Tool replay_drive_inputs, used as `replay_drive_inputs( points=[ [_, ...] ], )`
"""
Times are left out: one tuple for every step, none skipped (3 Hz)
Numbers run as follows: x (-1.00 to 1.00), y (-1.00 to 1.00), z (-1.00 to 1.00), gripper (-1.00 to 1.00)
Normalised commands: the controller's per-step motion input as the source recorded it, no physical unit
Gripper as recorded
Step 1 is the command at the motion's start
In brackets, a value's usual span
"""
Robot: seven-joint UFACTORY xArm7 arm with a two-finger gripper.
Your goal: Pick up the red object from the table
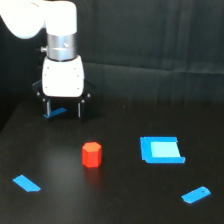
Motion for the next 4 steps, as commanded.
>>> replay_drive_inputs(
  points=[
    [0.9,-0.78,-0.04,1.0],
    [0.7,-0.88,0.26,1.0],
    [0.52,-0.8,0.25,1.0],
    [0.26,-0.9,0.23,0.94]
  ],
)
